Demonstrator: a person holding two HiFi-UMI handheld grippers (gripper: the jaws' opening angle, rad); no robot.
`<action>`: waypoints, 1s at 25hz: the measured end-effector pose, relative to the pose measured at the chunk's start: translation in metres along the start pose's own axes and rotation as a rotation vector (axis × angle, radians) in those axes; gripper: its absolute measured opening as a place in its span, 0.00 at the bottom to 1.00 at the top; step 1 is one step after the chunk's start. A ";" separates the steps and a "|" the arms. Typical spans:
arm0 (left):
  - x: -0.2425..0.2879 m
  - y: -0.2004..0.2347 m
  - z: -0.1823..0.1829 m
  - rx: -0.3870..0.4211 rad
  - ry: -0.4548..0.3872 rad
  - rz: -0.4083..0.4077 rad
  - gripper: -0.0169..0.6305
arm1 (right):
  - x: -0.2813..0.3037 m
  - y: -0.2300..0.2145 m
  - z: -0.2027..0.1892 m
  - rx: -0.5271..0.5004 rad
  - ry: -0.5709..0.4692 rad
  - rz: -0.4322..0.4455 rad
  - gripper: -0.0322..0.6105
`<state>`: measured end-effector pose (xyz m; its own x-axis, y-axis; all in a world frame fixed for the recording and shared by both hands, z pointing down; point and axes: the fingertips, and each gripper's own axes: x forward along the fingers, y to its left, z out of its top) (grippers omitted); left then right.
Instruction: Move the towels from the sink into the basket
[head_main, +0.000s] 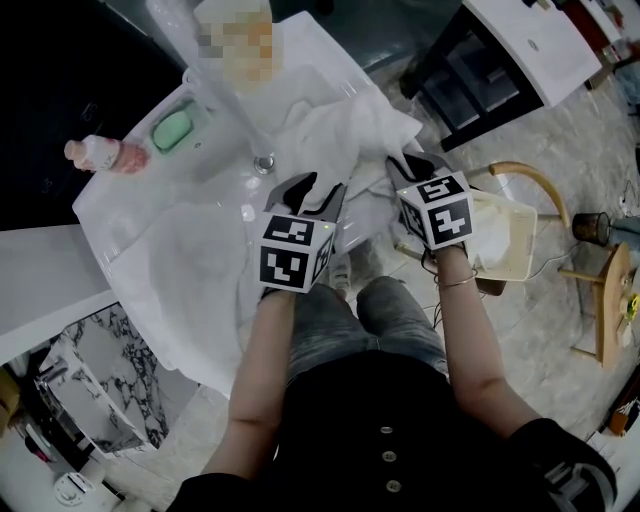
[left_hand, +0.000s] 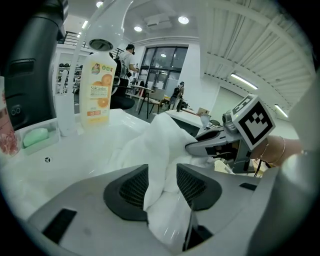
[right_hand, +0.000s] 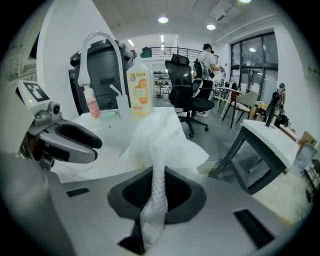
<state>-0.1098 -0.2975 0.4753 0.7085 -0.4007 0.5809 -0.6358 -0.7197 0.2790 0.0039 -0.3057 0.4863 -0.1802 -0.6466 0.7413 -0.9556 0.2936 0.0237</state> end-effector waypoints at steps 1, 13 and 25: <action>0.000 -0.001 0.000 0.002 -0.001 -0.005 0.29 | -0.002 0.002 0.001 0.017 -0.011 0.011 0.13; -0.005 -0.033 0.023 0.060 -0.059 -0.077 0.29 | -0.062 0.012 0.026 0.047 -0.143 0.025 0.13; -0.016 -0.084 0.075 0.159 -0.179 -0.185 0.17 | -0.137 0.006 0.046 0.104 -0.299 -0.002 0.12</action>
<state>-0.0446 -0.2732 0.3853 0.8594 -0.3378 0.3838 -0.4450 -0.8638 0.2361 0.0118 -0.2481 0.3543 -0.2239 -0.8298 0.5112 -0.9720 0.2285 -0.0549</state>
